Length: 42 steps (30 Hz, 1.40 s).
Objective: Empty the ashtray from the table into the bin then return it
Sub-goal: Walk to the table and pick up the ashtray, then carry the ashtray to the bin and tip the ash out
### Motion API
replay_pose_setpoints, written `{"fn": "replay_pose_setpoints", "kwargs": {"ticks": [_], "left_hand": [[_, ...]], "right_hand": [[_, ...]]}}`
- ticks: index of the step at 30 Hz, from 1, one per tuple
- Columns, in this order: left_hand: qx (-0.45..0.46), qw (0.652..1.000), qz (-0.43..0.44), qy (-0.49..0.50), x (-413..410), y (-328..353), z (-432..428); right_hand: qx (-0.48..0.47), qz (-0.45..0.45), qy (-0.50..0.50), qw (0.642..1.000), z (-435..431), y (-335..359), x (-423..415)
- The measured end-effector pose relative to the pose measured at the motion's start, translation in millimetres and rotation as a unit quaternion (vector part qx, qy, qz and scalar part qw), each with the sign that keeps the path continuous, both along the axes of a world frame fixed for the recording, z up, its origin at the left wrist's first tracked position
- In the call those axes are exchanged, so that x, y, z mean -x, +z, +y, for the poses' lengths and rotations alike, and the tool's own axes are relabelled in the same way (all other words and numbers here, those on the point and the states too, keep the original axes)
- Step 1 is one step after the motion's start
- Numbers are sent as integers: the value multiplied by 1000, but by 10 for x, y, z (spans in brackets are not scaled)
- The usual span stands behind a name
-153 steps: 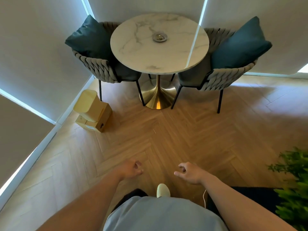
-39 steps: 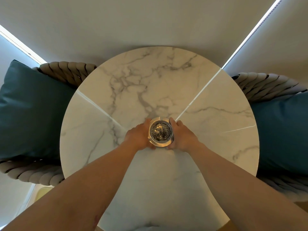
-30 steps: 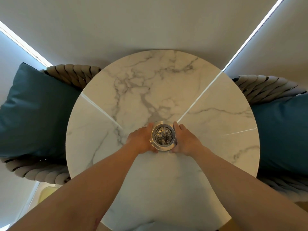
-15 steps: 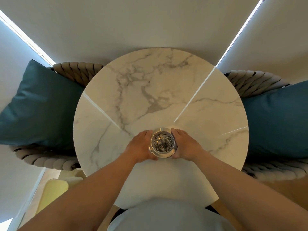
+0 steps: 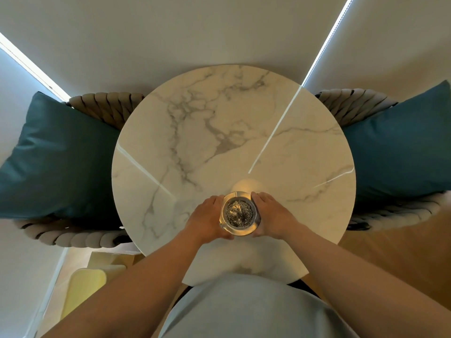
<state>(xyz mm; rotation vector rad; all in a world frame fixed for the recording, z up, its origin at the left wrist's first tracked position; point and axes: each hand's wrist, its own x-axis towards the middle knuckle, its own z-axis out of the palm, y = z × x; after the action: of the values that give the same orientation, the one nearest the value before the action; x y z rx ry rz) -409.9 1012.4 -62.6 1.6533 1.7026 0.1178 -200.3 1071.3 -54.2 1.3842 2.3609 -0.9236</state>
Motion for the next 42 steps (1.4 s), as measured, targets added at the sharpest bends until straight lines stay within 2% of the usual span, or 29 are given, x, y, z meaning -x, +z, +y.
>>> {"fn": "replay_pose_setpoints", "kwargs": {"ticks": [8,19,30,42], "left_hand": [[-11,1000,4,-1,-5,38,-295],[-30,997,17,74,-555,196,-974],[-30,975,19,221,-886,199,-2027],[-53,924,32,379,-568,195,-3178]], "right_hand": [[-10,8,-4,1000,-301,35,-20],[1,26,57,998,-672,227,-414],[4,39,191,981,-1246,348,-455],[9,19,358,933,-1891,396,440]]}}
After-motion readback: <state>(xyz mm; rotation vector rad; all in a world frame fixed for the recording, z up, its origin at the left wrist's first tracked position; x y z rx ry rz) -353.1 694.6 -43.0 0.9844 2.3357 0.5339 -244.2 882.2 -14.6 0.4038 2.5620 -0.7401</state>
